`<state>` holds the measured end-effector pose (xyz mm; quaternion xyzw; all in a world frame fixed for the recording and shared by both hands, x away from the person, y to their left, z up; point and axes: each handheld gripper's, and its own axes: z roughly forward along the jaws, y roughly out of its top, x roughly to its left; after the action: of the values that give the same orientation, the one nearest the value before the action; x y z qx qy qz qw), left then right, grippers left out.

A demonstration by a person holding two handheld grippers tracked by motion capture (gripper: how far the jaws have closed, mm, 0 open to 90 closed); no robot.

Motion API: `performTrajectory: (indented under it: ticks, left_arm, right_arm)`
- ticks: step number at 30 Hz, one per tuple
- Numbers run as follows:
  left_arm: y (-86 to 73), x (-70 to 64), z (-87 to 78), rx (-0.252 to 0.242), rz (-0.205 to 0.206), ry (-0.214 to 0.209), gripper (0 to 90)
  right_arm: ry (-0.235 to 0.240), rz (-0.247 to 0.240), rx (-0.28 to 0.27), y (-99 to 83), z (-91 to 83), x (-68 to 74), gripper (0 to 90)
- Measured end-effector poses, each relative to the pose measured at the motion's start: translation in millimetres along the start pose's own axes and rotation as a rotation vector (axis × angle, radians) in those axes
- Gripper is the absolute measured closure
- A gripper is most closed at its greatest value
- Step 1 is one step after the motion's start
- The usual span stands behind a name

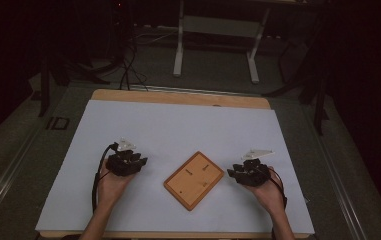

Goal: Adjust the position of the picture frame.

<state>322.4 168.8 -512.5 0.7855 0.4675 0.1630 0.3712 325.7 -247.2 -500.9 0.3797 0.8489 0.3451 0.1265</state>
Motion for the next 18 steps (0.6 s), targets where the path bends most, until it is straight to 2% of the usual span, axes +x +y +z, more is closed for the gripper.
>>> performTrajectory:
  ticks: [2,6,10,18]
  left_arm:
    - [0.5,-0.9,-0.5,0.0,0.003,0.002,64.7]
    - [1.8,-0.6,-2.3,-0.009,0.001,-0.005,64.8]
    - [1.8,-0.1,-3.0,-0.013,0.006,-0.013,64.9]
    - [1.8,-2.2,-0.9,-0.018,0.018,-0.022,64.1]
  right_arm:
    - [0.006,-0.006,-0.001,1.3,-0.3,2.4,64.3]
    - [0.047,0.01,-0.01,2.9,0.1,4.1,62.6]
    - [0.056,0.01,-0.012,3.6,1.0,5.9,62.8]
    - [0.08,-0.03,-0.056,8.3,-2.6,14.7,62.5]
